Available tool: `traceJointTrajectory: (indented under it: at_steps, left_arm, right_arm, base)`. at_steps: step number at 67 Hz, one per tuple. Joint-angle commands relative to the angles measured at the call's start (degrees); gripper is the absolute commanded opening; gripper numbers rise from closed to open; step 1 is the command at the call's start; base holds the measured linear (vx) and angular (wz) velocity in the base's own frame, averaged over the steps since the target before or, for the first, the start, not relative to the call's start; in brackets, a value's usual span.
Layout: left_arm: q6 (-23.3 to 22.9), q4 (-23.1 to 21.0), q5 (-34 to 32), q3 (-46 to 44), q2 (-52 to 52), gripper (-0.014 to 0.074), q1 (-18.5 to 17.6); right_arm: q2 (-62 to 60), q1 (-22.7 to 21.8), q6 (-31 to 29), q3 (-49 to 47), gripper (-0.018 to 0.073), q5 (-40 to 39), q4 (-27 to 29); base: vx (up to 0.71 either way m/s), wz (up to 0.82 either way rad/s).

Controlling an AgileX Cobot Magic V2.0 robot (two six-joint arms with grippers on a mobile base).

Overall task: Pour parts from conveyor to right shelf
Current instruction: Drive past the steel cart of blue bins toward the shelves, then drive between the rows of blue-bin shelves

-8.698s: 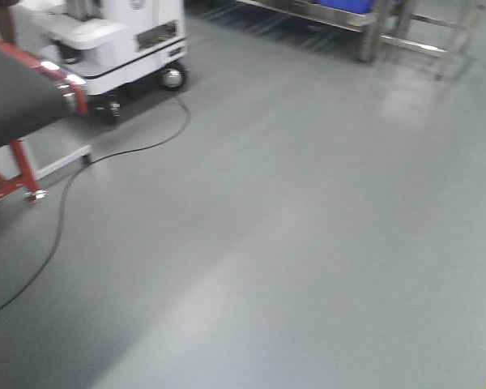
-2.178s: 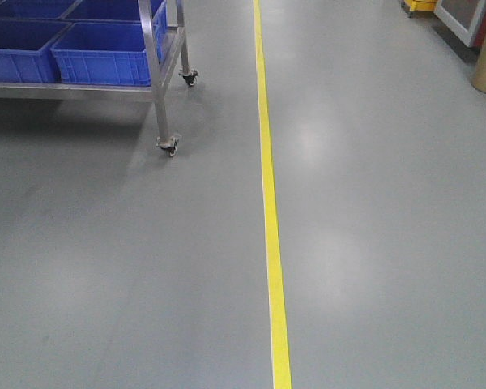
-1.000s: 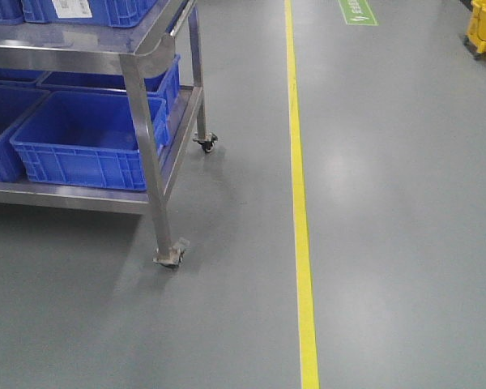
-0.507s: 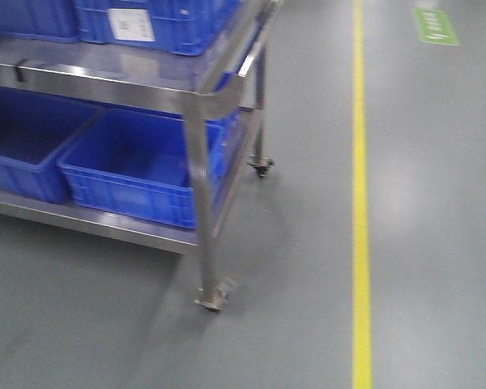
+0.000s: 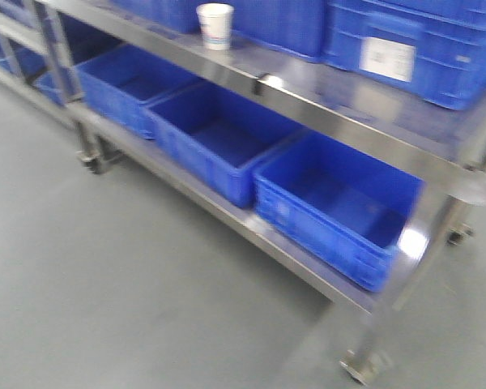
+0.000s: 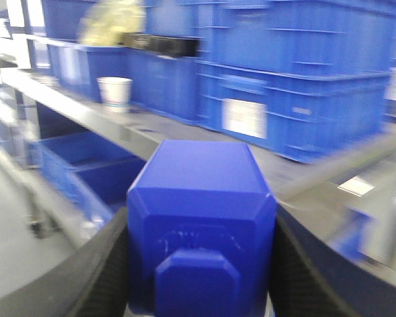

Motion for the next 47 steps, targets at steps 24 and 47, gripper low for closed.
traceJointTrajectory:
  at_steps: [24,47]
  left_arm:
    - [-0.4,-0.5,-4.5,1.5,-0.6,-0.0006,0.0]
    - [-0.4,-0.5,-4.5,1.5,-0.6,-0.0006,0.0]
  right_arm:
    - [0.7,-0.1,-0.4,-1.6,-0.0004,-4.6,-0.2]
    - [0.7,-0.1,-0.4,-1.6,-0.0004,-4.6,-0.2]
  base:
    - [0.21,0.83]
    - [0.18,0.75]
